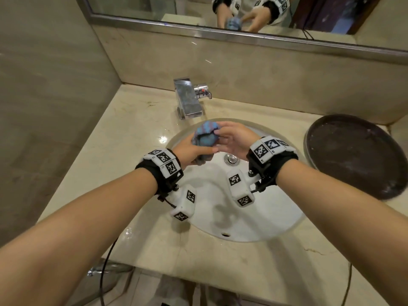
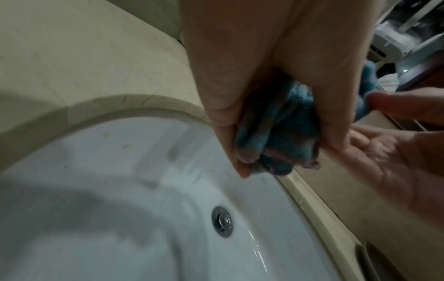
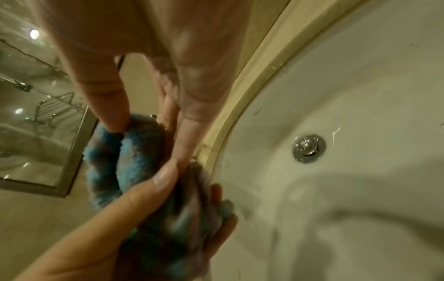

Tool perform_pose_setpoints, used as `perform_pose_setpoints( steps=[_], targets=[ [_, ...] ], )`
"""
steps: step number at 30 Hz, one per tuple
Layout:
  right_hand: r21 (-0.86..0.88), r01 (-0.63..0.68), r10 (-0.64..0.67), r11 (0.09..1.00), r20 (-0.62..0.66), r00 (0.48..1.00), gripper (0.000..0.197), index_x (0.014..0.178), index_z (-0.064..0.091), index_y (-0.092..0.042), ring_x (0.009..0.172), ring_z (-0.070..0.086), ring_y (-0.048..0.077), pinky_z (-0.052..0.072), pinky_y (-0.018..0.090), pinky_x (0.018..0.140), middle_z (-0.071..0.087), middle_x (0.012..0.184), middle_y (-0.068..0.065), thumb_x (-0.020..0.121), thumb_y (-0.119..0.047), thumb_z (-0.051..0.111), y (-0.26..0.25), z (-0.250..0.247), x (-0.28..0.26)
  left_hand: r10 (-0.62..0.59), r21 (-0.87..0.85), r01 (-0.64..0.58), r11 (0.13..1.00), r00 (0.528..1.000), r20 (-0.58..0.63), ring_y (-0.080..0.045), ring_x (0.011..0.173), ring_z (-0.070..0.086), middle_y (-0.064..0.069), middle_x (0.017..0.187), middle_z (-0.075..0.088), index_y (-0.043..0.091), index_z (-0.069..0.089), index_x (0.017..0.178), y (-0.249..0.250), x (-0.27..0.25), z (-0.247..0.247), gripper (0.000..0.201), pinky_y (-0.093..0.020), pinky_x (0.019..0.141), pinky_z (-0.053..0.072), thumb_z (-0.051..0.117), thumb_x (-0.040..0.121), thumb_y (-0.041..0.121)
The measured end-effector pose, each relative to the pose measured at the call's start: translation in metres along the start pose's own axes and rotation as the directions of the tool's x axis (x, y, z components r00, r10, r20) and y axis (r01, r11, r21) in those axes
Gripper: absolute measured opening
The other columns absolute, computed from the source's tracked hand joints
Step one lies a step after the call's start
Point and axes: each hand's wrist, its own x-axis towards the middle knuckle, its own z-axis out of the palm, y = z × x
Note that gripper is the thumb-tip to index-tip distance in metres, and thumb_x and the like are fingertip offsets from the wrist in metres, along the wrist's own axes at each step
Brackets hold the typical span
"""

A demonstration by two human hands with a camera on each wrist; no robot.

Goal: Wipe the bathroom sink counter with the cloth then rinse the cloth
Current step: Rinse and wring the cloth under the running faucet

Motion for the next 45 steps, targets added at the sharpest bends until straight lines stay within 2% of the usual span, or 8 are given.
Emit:
perform_pose_setpoints(
  steps=[3,6,9,17,23,29,40,45],
  targets=[
    [-0.322,0.101,-0.143,0.941,-0.110,0.984,0.039,0.120,0.050,-0.012,0.086,0.062,0.023,0.054,0.027,0.072,0.056,0.107,0.012,0.088,0.010,0.045,0.000,-0.006,-0.005,-0.119,0.027,0.120,0.992,0.992,-0.044,-0.022,0.058,0.052,-0.006,0.054,0.056,0.011,0.056,0.077,-0.003,0.004,0.001,0.015,-0.023,0.047,0.038,0.065,0.081,0.000],
    [-0.941,0.247,-0.301,0.232,0.172,0.938,0.084,0.149,0.020,-0.025,0.125,0.045,0.026,0.046,0.031,0.093,0.032,0.146,0.009,0.079,0.008,0.054,0.004,-0.016,-0.014,-0.208,-0.004,0.208,0.978,0.977,0.048,-0.019,0.049,0.042,-0.007,0.046,0.040,0.008,0.052,0.087,-0.002,0.008,0.002,0.014,-0.031,0.058,0.047,0.060,0.084,-0.002],
    [-0.914,0.310,-0.187,-0.261,0.363,0.913,0.095,0.150,0.008,-0.032,0.135,0.034,0.027,0.041,0.035,0.098,0.017,0.156,0.006,0.078,0.004,0.058,0.012,-0.017,-0.020,-0.241,0.069,0.233,0.970,0.957,0.163,-0.019,0.049,0.039,-0.005,0.045,0.037,0.006,0.052,0.085,0.004,0.008,0.005,0.011,-0.034,0.067,0.058,0.058,0.084,-0.003],
    [-0.884,0.135,-0.182,-0.447,0.238,0.954,0.037,0.123,0.047,-0.016,0.099,0.059,0.031,0.042,0.035,0.070,0.054,0.112,0.009,0.087,-0.019,0.054,-0.002,-0.013,-0.019,-0.184,0.566,0.109,0.817,0.980,0.076,-0.015,0.043,0.038,-0.003,0.055,0.042,0.011,0.046,0.079,0.011,0.012,0.024,0.019,-0.017,0.038,0.035,0.063,0.079,0.002],
    [-0.875,0.028,-0.138,-0.484,0.108,0.985,0.022,0.102,0.063,-0.013,0.084,0.060,0.028,0.040,0.028,0.067,0.067,0.099,0.006,0.087,-0.020,0.048,-0.007,0.000,-0.024,-0.022,0.948,-0.042,0.315,0.998,0.051,-0.026,0.077,0.051,-0.014,0.089,0.059,0.009,0.055,0.090,0.018,0.018,0.032,0.006,-0.028,0.059,0.037,0.055,0.084,0.011],
    [-0.921,-0.024,-0.114,-0.388,0.022,0.993,0.014,0.082,0.057,-0.013,0.074,0.050,0.024,0.038,0.028,0.067,0.053,0.080,0.005,0.088,-0.018,0.045,-0.003,0.006,-0.024,0.004,0.978,-0.035,0.205,0.999,0.035,-0.027,0.084,0.054,-0.015,0.110,0.066,0.004,0.061,0.106,0.023,0.018,0.028,0.023,-0.029,0.071,0.038,0.045,0.090,0.007],
    [-0.998,-0.026,-0.272,-0.062,-0.008,0.962,0.063,0.129,0.043,-0.015,0.107,0.054,0.028,0.044,0.034,0.081,0.051,0.123,0.010,0.077,-0.037,0.071,-0.011,-0.016,-0.014,0.194,0.786,-0.145,0.601,0.980,0.032,-0.022,0.077,0.059,-0.007,0.095,0.063,0.018,0.050,0.105,0.028,0.009,0.015,0.031,-0.034,0.067,0.051,0.067,0.078,0.018],
    [-0.935,0.043,-0.479,-0.352,0.220,0.850,0.077,0.140,0.037,-0.015,0.112,0.050,0.033,0.042,0.041,0.088,0.048,0.130,0.014,0.075,-0.031,0.074,-0.013,-0.015,-0.023,-0.141,0.143,0.153,0.978,0.985,-0.095,-0.007,0.041,0.043,-0.003,0.071,0.056,0.019,0.053,0.093,0.042,0.007,0.009,0.011,-0.012,0.035,0.030,0.057,0.087,0.011]
  ],
)
